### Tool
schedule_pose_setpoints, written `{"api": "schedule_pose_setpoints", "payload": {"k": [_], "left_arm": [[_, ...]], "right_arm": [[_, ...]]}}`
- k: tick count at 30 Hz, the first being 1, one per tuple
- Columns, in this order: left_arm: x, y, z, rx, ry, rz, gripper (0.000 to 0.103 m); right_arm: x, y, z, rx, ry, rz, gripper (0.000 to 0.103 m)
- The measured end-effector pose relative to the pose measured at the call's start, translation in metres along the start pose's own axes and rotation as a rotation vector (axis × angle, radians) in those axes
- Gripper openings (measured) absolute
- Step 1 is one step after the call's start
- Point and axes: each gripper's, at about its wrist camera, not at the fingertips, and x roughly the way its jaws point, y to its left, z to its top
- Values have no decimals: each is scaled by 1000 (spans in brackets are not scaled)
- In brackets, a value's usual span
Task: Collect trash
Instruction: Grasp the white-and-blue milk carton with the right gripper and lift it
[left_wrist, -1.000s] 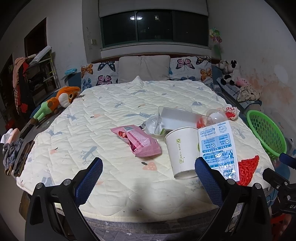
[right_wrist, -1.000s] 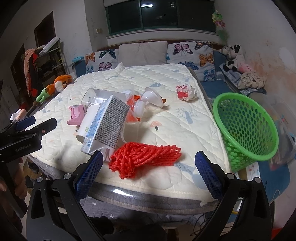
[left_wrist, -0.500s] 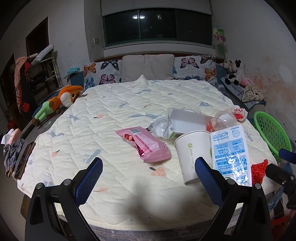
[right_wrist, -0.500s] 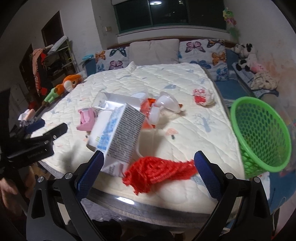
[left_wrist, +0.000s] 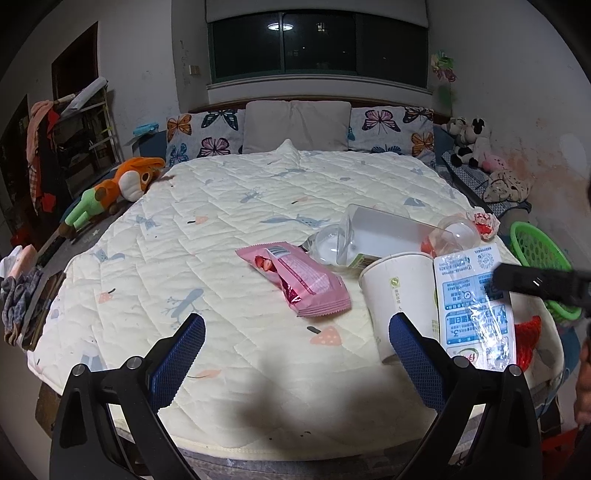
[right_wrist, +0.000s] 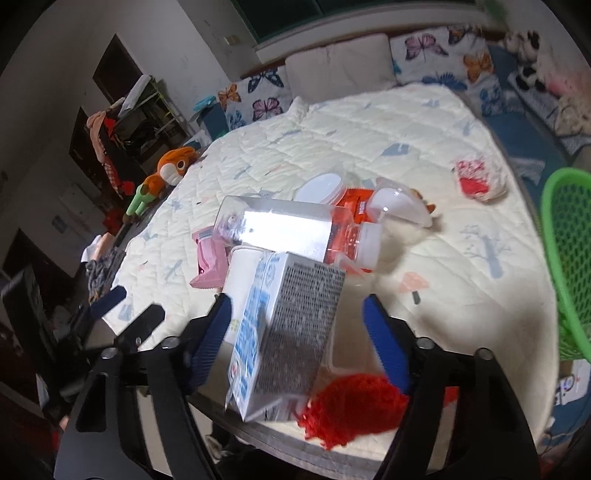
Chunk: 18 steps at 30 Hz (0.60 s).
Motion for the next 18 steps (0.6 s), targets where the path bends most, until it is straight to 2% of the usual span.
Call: {"api": "schedule_pose_setpoints", "payload": {"k": [6, 7, 12, 18], "left_arm": [[-3, -7, -4, 26, -5, -31, 97], [-4, -8, -5, 34, -8, -41, 97], [-6, -13, -7, 56, -17, -85, 97], [-14, -29, -12, 113, -40, -164, 97]], "right_arm": [[17, -3, 10, 18, 60, 37, 58], [18, -2, 9, 18, 64, 37, 52], [18, -5, 11, 11, 50, 32, 51], [-2, -10, 21, 28, -3, 58, 51]]}}
